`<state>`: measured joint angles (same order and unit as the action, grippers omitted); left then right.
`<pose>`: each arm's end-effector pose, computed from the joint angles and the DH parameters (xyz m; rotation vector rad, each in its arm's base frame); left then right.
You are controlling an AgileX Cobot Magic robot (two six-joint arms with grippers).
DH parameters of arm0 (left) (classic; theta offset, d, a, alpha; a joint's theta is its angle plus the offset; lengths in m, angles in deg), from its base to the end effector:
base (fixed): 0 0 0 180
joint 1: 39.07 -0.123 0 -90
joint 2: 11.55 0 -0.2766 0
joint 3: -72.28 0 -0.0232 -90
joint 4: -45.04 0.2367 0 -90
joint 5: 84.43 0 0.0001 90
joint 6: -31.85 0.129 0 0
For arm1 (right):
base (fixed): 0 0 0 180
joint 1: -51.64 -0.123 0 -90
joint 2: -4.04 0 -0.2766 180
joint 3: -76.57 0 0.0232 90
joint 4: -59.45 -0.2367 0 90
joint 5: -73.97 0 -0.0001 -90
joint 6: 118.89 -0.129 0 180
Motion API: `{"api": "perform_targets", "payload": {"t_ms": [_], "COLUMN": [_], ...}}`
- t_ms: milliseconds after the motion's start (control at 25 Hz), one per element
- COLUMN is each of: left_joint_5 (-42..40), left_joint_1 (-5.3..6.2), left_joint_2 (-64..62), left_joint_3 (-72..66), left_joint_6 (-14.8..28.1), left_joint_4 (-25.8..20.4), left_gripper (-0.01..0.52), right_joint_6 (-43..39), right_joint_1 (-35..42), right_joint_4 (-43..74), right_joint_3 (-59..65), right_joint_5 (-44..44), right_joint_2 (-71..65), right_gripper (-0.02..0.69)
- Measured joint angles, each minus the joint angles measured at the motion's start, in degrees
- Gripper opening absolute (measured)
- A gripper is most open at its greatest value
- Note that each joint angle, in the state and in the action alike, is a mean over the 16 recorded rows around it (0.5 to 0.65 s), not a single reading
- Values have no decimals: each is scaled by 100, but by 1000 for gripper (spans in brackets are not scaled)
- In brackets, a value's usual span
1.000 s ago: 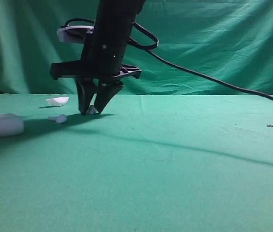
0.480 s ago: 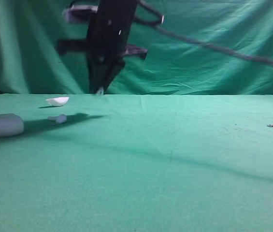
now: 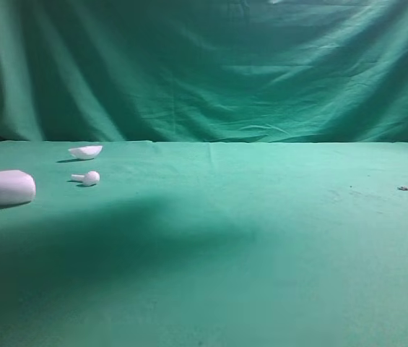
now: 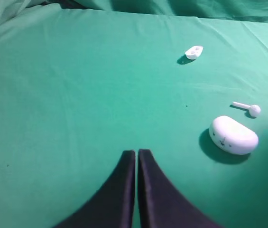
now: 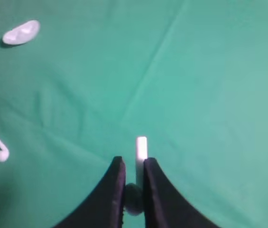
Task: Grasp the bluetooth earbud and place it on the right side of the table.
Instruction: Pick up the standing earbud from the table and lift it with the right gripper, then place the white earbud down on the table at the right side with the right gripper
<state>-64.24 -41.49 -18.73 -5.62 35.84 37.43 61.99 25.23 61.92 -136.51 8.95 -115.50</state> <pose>0.0840 -0.0024 0.1673 -0.0572 1.8336 -0.0510 0.3898 0.1879 0.2881 -0.6347 2.5680 0.0922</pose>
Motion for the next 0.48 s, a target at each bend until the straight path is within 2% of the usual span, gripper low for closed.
{"api": "perform_targets", "payload": {"t_ms": [200, 480], "left_joint_5": [0, 0], "left_joint_1": [0, 0], "left_joint_2": [0, 0], "left_joint_3": [0, 0], "left_joint_6": [0, 0], "left_joint_4": [0, 0], "left_gripper": [0, 0], "right_joint_6": [-143, -258], "right_joint_1": [682, 1272], "right_joint_4": [25, 75], "right_joint_3": [1491, 4029], "right_joint_5": [370, 1806], "right_joint_2": [921, 1695], "right_gripper": [76, 76]}}
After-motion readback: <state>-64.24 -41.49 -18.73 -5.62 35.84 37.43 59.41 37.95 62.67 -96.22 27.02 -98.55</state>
